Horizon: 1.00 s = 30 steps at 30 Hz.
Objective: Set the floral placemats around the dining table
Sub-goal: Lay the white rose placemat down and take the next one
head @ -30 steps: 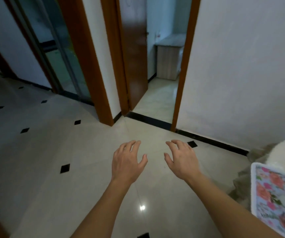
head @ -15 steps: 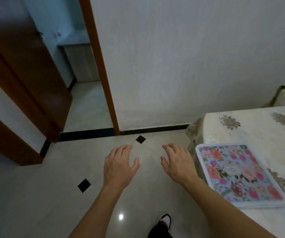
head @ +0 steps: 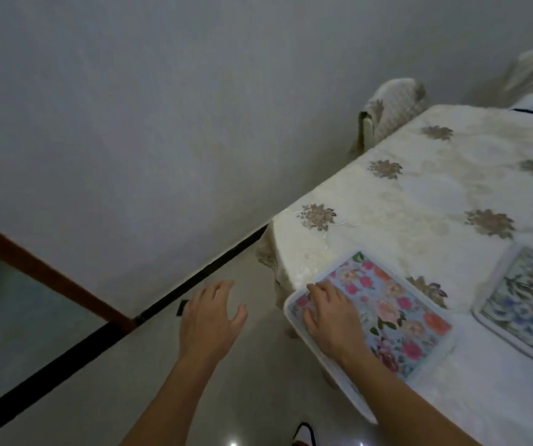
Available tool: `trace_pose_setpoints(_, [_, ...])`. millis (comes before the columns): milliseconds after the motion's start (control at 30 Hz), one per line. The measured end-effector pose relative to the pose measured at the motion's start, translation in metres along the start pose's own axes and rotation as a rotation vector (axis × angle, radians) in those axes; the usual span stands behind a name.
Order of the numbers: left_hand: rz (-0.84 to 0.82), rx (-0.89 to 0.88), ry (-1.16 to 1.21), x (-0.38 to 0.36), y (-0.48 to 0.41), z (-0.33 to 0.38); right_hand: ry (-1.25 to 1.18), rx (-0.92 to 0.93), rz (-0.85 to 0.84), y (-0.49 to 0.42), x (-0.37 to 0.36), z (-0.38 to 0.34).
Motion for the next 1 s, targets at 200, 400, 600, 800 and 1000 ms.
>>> trace_pose_setpoints(200, [-0.138, -0.185, 0.044, -0.039, -0.054, 0.06, 0.054, -0.236, 0.051, 0.013, 0.013, 0.064])
trace_pose_setpoints(400, [-0.236, -0.456, 0.124, -0.077, -0.091, 0.129, 0.096, -0.514, 0.118, 0.049, 0.03, 0.112])
trace_pose_setpoints(600, [-0.322, -0.624, 0.162, -0.105, -0.121, 0.18, 0.129, -0.751, 0.18, 0.093, 0.043, 0.135])
trace_pose_setpoints(800, [-0.471, -0.605, 0.235, -0.14, -0.135, 0.194, 0.085, -0.981, 0.193, 0.109, 0.032, 0.132])
trace_pose_setpoints(1000, [-0.672, -0.371, 0.232, -0.166, -0.137, 0.173, -0.101, -1.229, 0.169, 0.119, 0.01, 0.122])
Point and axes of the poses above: each hand's wrist, its own y-axis away from the middle knuckle, its own x-axis out of the back of the hand, z = x × y, the point moved 3 cm from there along -y, towards the middle knuckle, and after that the axes turned 6 degrees about x, right-handed, at the moved point
